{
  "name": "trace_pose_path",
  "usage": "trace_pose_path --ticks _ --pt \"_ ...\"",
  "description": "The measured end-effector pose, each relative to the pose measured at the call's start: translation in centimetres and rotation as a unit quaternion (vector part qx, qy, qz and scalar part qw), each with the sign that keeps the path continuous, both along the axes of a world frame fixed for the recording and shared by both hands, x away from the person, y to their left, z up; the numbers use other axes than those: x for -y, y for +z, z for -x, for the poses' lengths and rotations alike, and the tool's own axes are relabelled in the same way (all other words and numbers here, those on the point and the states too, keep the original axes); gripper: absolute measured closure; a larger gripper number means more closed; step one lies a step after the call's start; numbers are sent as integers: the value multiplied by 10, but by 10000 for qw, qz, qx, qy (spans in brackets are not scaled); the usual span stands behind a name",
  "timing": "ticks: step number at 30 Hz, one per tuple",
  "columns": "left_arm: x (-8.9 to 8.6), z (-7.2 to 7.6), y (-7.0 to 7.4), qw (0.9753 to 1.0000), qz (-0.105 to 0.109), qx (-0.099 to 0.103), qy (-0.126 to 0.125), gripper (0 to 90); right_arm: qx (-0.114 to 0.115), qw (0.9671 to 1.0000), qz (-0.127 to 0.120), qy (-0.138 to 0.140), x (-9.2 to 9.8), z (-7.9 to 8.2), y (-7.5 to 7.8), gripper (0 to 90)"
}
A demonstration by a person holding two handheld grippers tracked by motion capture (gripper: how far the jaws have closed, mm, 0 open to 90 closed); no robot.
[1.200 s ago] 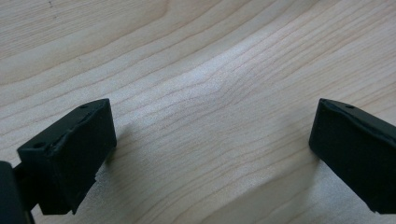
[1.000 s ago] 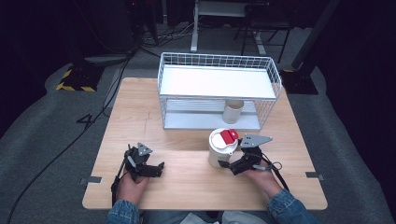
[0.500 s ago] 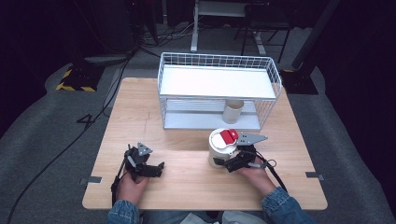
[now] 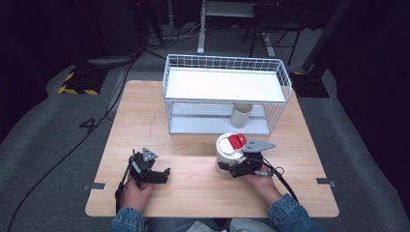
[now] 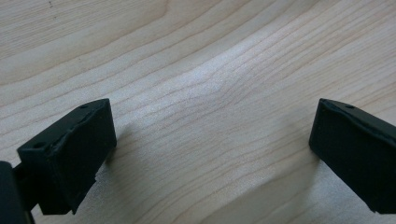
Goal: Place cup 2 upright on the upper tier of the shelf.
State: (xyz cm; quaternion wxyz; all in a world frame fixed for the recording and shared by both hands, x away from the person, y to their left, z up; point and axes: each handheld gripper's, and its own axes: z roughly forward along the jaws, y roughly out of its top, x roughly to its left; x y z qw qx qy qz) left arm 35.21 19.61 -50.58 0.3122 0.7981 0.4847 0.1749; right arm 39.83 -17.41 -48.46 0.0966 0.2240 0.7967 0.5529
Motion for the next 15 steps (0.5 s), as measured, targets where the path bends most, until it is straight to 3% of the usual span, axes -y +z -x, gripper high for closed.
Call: trace_pose_path --ticks 15 --pt "0 0 0 10000 1 0 1 11 124 9998 130 -59 -1 2 1 98"
